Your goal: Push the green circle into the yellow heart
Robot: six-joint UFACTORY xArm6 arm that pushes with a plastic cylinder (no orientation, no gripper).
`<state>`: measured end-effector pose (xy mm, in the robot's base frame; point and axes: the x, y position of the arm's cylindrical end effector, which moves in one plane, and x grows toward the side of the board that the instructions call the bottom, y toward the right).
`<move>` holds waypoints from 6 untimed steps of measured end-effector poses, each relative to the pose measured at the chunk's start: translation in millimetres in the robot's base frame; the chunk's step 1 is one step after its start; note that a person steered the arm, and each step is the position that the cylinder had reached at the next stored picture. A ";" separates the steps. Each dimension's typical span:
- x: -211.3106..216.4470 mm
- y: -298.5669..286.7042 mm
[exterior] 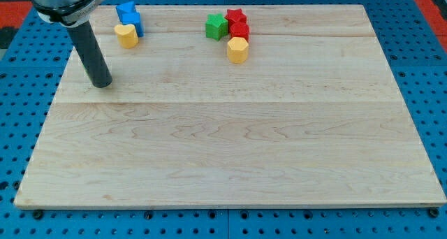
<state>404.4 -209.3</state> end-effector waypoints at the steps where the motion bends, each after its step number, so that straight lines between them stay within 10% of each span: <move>1: 11.2 -33.5; 5: -78.7 6.3; 6: -46.5 11.7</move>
